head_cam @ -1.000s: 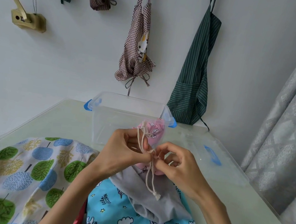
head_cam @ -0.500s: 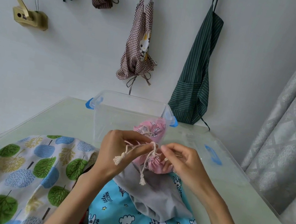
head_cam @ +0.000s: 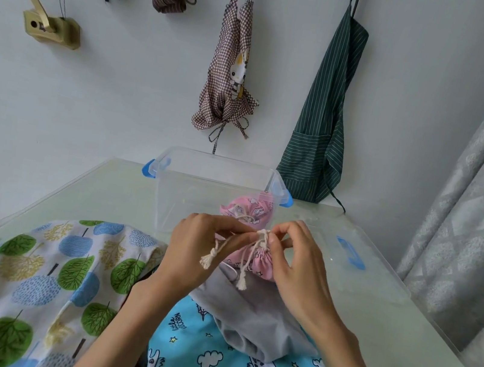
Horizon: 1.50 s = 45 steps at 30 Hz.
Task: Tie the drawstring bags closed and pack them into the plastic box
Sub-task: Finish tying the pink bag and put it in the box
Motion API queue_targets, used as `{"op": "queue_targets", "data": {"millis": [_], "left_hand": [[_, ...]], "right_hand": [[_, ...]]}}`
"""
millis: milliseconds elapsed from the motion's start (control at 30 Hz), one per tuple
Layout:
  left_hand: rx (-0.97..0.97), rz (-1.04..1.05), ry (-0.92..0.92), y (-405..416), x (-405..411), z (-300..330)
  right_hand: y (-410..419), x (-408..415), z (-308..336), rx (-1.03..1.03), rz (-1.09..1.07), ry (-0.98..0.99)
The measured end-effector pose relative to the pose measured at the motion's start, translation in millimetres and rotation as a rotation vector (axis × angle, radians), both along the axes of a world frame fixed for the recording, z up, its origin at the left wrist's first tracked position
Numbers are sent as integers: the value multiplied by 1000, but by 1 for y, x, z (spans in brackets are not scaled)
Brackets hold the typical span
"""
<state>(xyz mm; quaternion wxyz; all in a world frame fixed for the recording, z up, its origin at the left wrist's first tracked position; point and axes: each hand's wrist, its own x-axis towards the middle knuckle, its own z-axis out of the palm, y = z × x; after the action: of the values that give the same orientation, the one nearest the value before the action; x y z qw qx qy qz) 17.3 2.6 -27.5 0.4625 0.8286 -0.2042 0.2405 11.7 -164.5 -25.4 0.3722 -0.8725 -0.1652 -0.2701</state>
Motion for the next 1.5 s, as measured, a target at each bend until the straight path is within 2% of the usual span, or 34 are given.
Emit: {"op": "queue_targets", "data": {"millis": [167,467,633,700,800,900,967,1033,1133,1200,1300,1400,1500], "left_hand": [[31,61,21,15,3,0],[209,24,65,25,9,-5],[268,-218,326,29,15,-6],[264,-278,424,29,14,-4],[223,-293,558,28,16,5],[128,-299,703,25,24,23],[68,-328,786,27,32,35],[103,-288,811,28,45,40],[214,-143,744,22,67,31],[310,-71,649,13,83,18],[496,23,578,0,97,-1],[503,26,633,-10,104,-12],[366,3,727,-16,111,-19]], "right_hand": [[-15,4,2,-165,-56,-99],[-28,2,8,-375,9,180],[-37,-4,15,-255,270,580],[-38,-5,12,-177,380,668],[-36,-1,5,-122,361,658],[-34,14,1,-152,231,599],[-34,29,0,-79,163,589],[-35,48,-1,0,88,631],[-38,67,-3,19,94,884],[-40,75,-8,-53,137,1003],[-42,85,-12,-142,116,1047],[-42,91,-9,97,-5,1100],[-38,94,-6,321,-52,1177]]}}
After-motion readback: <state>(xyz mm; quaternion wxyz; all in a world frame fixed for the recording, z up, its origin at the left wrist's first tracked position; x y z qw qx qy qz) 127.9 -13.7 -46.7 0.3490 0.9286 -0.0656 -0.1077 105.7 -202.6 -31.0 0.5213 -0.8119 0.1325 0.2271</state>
